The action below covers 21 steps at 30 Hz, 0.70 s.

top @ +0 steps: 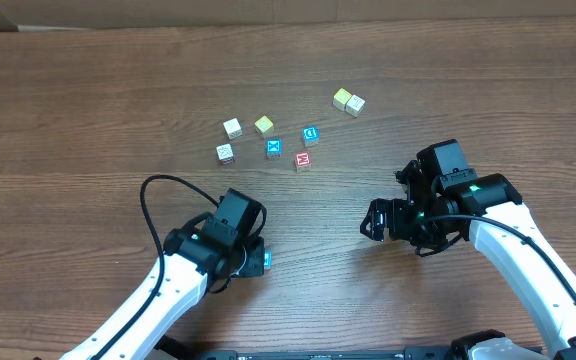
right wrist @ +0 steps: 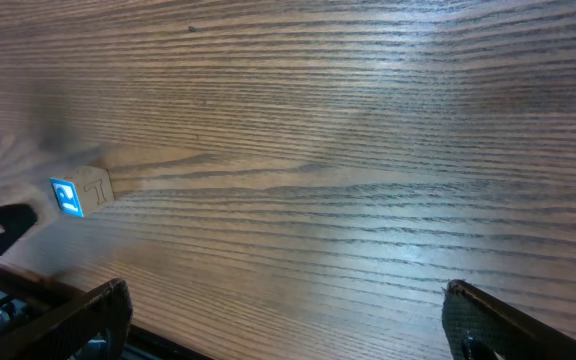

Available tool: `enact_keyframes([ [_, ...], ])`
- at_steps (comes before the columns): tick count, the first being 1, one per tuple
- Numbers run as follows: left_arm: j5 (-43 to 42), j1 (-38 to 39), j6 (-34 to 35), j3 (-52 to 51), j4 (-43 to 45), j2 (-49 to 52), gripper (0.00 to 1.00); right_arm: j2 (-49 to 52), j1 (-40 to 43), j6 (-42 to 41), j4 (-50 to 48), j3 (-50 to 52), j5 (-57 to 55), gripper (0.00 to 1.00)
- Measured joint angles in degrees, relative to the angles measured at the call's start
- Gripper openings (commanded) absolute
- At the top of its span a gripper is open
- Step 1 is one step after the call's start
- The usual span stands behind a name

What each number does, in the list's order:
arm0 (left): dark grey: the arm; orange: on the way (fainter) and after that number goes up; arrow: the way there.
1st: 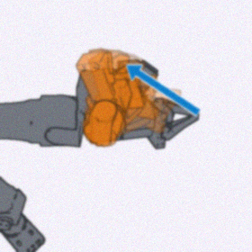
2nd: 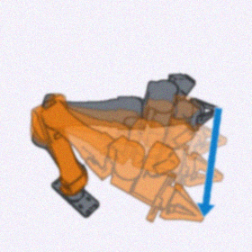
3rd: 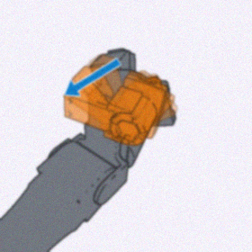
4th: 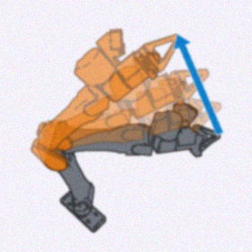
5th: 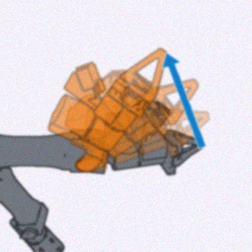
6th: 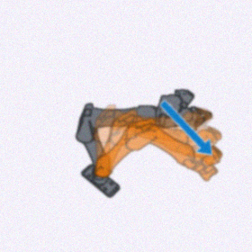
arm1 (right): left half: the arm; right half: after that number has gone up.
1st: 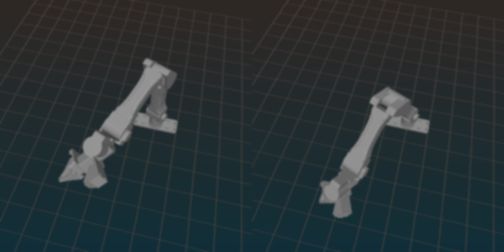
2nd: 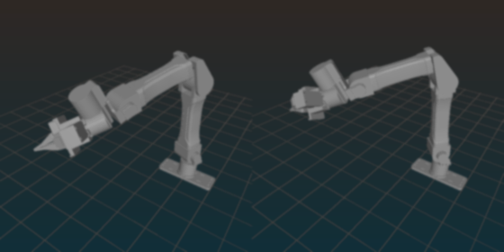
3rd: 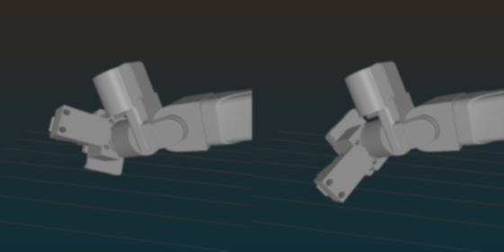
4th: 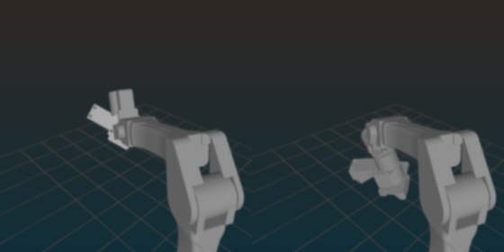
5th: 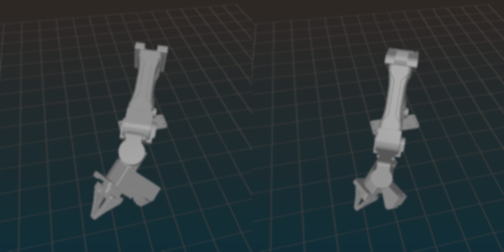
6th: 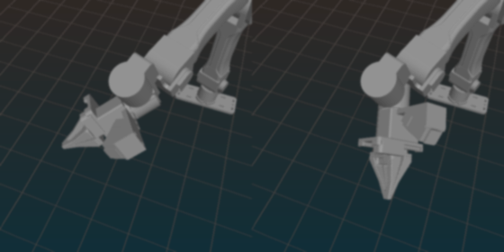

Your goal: Flip 3 blocks

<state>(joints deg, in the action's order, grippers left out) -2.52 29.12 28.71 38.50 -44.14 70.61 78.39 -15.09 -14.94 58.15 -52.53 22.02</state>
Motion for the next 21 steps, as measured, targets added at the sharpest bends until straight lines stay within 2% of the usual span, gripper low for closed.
enact_keyframes([
  [10,-2.0,-4.1,0.0,-2.4,3.1,-1.0,0.04,0.0,0.0,0.0,0.1,0.0,0.0,1.00],
  [21,-1.9,-4.5,0.0,-3.4,3.5,-1.0,0.04,0.0,0.0,0.0,0.5,0.0,0.0,1.00],
])
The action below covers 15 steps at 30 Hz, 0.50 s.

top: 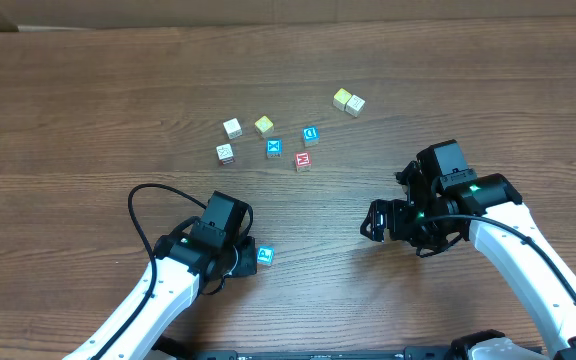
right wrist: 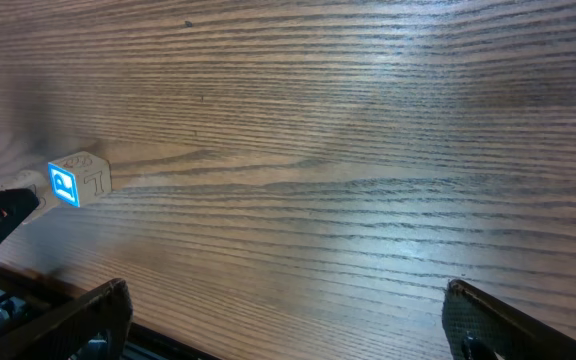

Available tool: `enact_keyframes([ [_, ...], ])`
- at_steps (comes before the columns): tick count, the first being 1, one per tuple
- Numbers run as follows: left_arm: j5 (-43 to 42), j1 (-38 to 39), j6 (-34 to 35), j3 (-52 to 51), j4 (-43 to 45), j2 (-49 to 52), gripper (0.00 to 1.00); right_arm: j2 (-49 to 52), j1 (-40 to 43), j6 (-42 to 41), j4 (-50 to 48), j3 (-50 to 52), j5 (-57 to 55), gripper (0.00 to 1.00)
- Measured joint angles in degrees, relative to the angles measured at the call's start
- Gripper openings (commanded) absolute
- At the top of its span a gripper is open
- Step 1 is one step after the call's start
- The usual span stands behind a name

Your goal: Flip 3 blocks

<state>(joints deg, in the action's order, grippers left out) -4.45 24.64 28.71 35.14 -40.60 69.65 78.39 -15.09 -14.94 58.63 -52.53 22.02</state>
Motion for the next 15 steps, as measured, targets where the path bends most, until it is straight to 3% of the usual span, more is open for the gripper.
enact_keyframes([
  [7,0.4,0.0,-0.4,0.0,2.8,0.1,0.12,0.0,0.0,0.0,0.1,0.0,0.0,1.00],
  [15,0.3,0.0,-0.4,0.0,6.5,4.4,0.06,0.0,0.0,0.0,1.1,0.0,0.0,1.00],
])
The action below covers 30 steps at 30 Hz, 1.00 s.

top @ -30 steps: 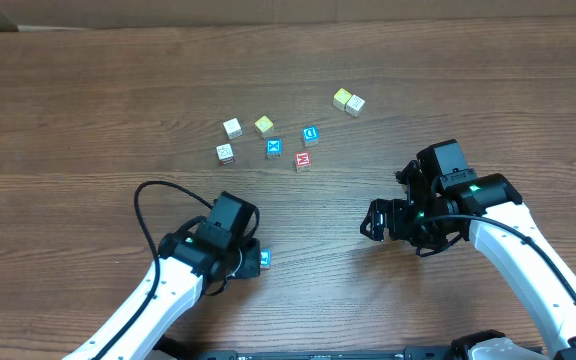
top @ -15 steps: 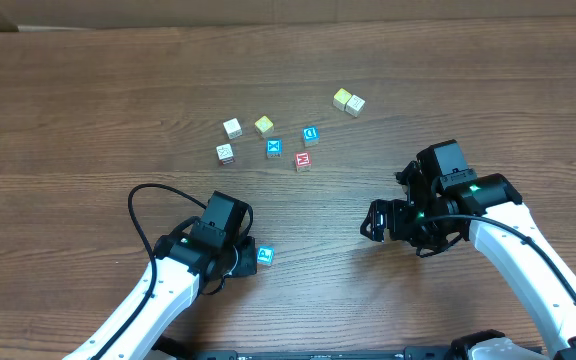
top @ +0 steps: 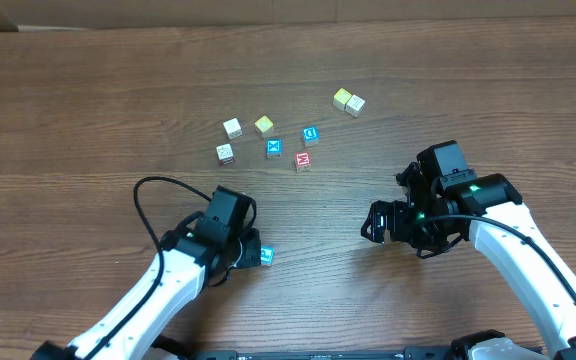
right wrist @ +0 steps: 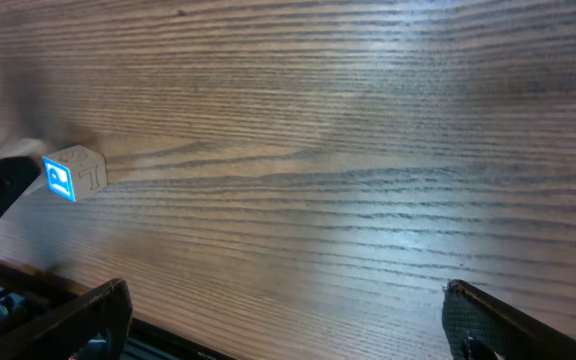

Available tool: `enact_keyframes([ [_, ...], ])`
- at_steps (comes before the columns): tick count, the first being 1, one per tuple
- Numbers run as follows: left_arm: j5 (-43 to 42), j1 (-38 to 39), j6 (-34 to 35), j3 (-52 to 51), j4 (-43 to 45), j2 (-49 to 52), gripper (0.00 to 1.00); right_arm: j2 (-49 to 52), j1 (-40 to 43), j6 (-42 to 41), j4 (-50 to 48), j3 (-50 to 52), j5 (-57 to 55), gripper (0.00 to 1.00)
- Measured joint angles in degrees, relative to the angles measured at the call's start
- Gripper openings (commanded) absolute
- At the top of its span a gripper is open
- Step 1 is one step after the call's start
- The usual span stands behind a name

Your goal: Flip 3 blocks

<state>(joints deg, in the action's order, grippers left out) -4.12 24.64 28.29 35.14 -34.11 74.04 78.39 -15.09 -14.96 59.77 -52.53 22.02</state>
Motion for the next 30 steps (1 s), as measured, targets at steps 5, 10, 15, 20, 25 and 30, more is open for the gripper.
enact_keyframes([
  [5,-0.2,0.0,0.0,0.0,0.7,0.8,0.21,0.0,0.0,0.0,0.2,0.0,0.0,1.00],
  [10,-0.3,0.0,-0.4,0.0,0.6,1.0,0.49,0.0,0.0,0.0,0.2,0.0,0.0,1.00],
  [15,-0.2,0.0,-0.2,0.0,0.3,1.1,0.49,0.0,0.0,0.0,0.2,0.0,0.0,1.00],
  [20,-0.2,0.0,-0.5,0.4,-0.3,0.9,0.51,0.0,0.0,0.0,0.2,0.0,0.0,1.00],
  [25,1.2,0.0,-1.5,4.3,-3.1,-1.2,0.48,0.0,0.0,0.0,0.1,0.0,0.0,1.00],
  [30,3.3,-0.4,-2.2,8.7,-7.0,-1.9,0.57,0.0,0.0,0.0,-2.7,0.0,0.0,1.00],
])
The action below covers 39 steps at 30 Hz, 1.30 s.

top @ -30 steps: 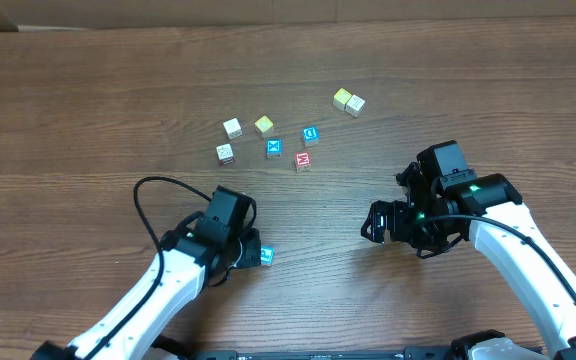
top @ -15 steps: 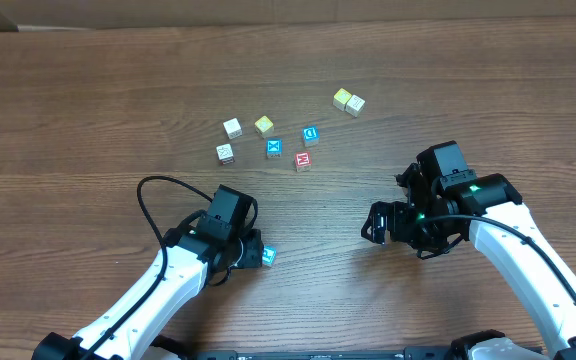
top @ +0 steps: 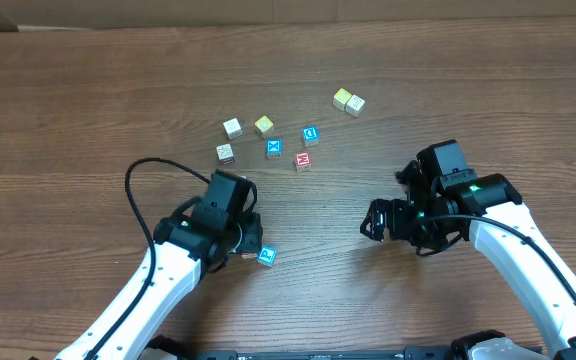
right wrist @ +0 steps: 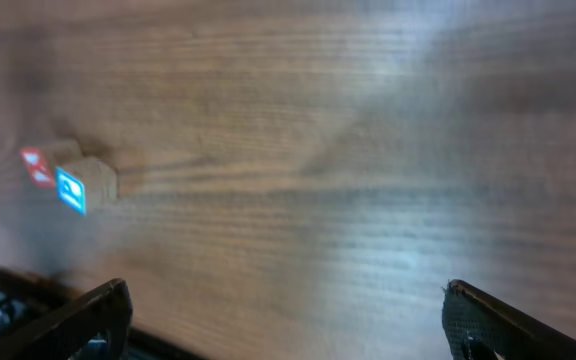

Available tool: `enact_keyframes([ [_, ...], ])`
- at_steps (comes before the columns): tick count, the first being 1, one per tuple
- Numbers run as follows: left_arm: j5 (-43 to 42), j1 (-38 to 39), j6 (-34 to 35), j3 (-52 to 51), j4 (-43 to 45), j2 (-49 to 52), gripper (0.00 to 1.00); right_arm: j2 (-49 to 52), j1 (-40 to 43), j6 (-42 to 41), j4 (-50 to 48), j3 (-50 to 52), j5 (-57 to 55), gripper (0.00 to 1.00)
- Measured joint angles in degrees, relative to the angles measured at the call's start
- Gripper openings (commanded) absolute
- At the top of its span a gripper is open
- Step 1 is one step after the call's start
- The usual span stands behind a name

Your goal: Flip 3 blocks

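A blue-faced wooden block (top: pixel 266 257) lies alone on the table near the front; the right wrist view shows it at the far left (right wrist: pixel 71 188), blurred. My left gripper (top: pixel 250 240) is just left of and behind this block, apart from it. Whether its fingers are open or shut does not show. My right gripper (top: pixel 373 222) hovers low over bare table to the right, wide open and empty (right wrist: pixel 283 300). Several more small blocks sit in a cluster at the back: white (top: pixel 232 127), yellow (top: pixel 264 125), blue (top: pixel 274 148) and red (top: pixel 303 160) ones.
Two pale yellow blocks (top: pixel 348 101) sit together at the back right of the cluster. A black cable (top: pixel 133 190) loops out from the left arm. The brown wooden table (top: pixel 88 90) fills the view.
My left gripper has drawn back a little from the blue block, toward the far side. The block lies where it was. The right arm has not moved.
The blue block was first at the tip of my left gripper. Then it lay on the table just off the fingers, with the arm shifted left. The gripper then stood close against it again, and now stands apart from it. My right gripper stayed open and still.
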<state>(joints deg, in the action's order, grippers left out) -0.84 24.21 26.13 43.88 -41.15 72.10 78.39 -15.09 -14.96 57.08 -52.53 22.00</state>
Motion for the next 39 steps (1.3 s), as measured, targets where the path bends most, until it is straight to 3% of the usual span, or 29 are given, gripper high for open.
enact_keyframes([
  [7,-0.5,-4.9,-2.1,6.6,-4.7,0.0,0.57,1.4,-1.3,0.7,-9.9,0.0,0.0,1.00],
  [14,-2.4,-8.0,-4.9,11.5,-6.6,0.0,0.59,12.8,-10.2,0.5,-21.4,-0.1,-1.1,1.00],
  [28,-3.7,-8.1,-5.4,11.5,-9.6,0.0,0.61,27.5,-15.1,-0.2,-24.9,-18.4,-10.6,0.99],
  [32,-3.7,-8.1,-5.4,11.5,-9.6,0.0,0.61,29.7,-15.6,0.9,-28.7,-19.5,-12.0,0.93],
  [39,-4.0,-8.1,-5.4,11.5,-10.0,0.0,0.61,35.6,-18.9,2.0,-34.7,-19.5,-13.1,0.93],
])
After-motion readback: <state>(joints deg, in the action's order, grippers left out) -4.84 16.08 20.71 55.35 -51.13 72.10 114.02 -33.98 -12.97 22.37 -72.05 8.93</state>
